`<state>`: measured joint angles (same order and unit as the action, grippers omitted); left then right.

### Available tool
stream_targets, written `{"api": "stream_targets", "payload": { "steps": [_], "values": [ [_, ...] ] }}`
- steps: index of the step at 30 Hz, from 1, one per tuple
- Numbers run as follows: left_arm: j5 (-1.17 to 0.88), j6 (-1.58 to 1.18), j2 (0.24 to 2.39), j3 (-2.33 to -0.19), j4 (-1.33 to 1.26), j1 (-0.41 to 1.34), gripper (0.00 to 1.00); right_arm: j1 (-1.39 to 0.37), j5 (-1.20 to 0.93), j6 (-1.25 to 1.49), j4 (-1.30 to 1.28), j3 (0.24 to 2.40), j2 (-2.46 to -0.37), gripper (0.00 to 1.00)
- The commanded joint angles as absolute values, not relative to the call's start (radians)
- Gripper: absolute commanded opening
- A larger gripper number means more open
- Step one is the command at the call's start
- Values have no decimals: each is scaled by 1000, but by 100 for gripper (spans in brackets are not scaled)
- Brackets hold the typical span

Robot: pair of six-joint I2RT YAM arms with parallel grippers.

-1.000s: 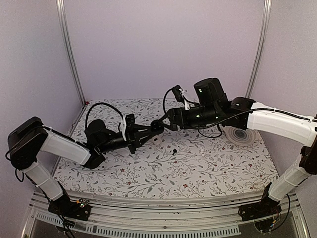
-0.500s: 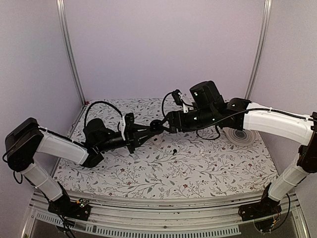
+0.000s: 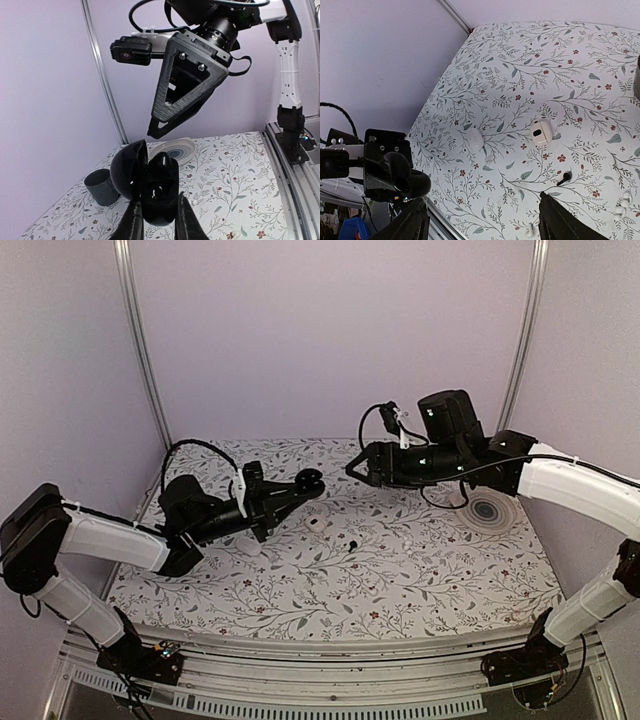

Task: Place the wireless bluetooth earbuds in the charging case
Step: Adjust the left earbud at the center of the board.

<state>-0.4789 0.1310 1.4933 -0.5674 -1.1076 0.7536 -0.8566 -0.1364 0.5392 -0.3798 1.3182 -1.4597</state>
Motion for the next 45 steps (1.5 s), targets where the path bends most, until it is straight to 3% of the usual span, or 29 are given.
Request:
{"api": "stream_targets", "payload": {
  "steps": [1,10,19,45],
  "values": [
    [-346,153,1449,-527,-1092,739,0,-792,-117,593,-422,1267,-1470,74],
    [-224,99,1334,-451,-1059,724,0,-786,-98,648,-466,1304,-1790,47],
    [-221,85,1255,-400,-1020,716,0,-785,-99,668,-440,1378,-1999,34],
    [-245,65,1266,-412,-1029,713,0,-819,69,561,-621,1500,-2116,35]
  ]
}}
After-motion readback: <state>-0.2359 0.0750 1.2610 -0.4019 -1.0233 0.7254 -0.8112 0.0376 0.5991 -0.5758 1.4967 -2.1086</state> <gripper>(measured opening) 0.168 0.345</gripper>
